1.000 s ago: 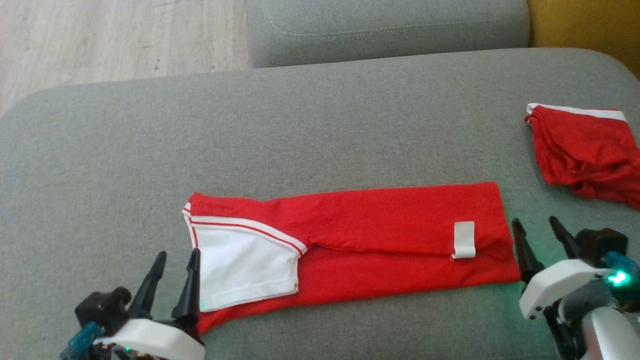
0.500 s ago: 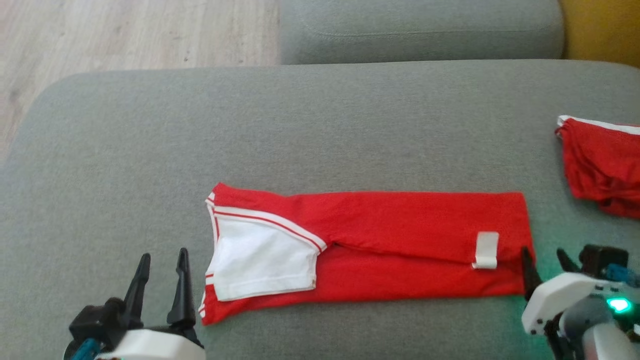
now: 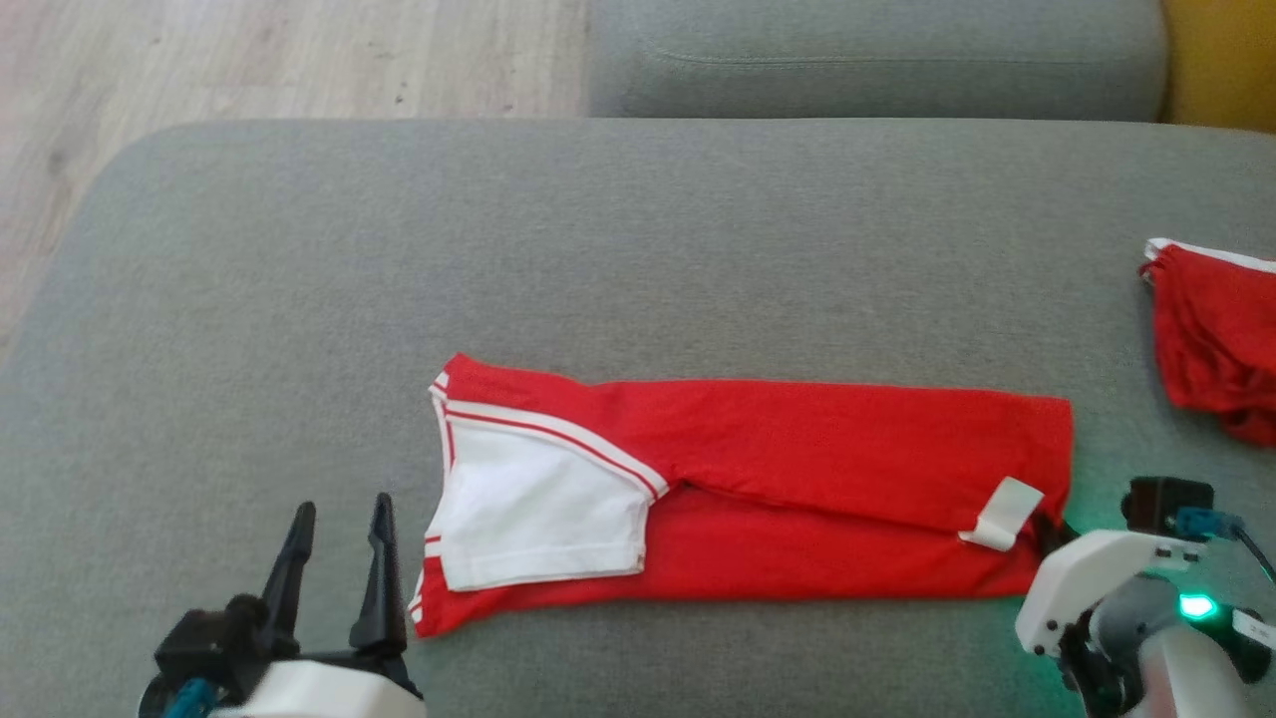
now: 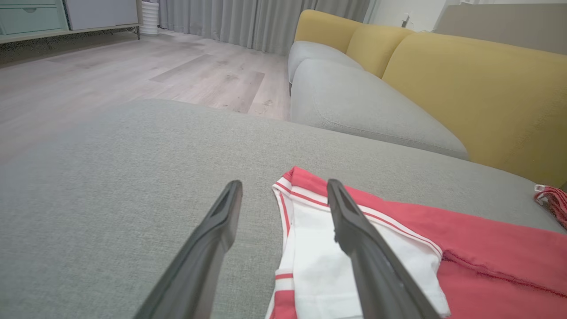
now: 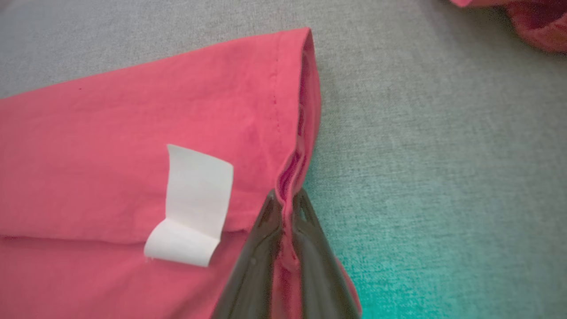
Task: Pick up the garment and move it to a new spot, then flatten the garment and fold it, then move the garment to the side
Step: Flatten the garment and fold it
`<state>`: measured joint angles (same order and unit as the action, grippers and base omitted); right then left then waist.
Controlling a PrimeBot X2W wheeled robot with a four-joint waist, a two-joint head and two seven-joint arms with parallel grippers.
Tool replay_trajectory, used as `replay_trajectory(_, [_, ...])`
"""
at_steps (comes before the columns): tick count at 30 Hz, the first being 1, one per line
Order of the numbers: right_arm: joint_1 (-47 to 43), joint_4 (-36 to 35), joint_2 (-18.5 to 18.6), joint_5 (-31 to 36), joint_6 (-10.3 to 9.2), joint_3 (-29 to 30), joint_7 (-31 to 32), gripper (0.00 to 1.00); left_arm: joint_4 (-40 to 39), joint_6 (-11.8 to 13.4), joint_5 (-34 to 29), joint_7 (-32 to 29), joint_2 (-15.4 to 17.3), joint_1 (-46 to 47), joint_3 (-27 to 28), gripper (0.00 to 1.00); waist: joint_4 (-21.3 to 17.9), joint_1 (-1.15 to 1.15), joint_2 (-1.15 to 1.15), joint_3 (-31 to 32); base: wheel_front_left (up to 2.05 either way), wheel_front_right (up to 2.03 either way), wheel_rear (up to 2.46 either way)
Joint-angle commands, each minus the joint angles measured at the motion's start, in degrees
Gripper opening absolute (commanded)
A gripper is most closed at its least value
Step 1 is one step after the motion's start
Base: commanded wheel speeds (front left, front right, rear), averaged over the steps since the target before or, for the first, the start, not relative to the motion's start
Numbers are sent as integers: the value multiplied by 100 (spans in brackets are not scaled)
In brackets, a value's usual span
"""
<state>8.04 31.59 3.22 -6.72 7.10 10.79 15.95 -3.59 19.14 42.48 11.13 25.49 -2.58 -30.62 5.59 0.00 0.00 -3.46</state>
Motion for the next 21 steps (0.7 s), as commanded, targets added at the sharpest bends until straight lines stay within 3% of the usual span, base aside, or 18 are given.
replay_trajectory(1, [186, -31, -16, -41, 39, -175, 75, 0, -176, 34, -68, 4, 123, 191, 158, 100, -83, 0, 0, 31, 0, 0, 0])
replay_trajectory(14, [169, -1185, 746, -186, 39, 223, 471, 0, -52, 8, -92, 14, -16, 144, -46, 100, -748, 0, 0, 275, 0, 0, 0])
replay_trajectory(17, [58, -1442, 787, -217, 39, 350, 557, 0, -9, -27, -89, 27, -40, 167, -75, 100, -801, 0, 0, 269, 0, 0, 0])
replay_trajectory(21, [4, -1798, 570, -379, 39, 281, 611, 0, 70, -70, -81, 33, -68, 192, -114, 100, -813, 0, 0, 301, 0, 0, 0])
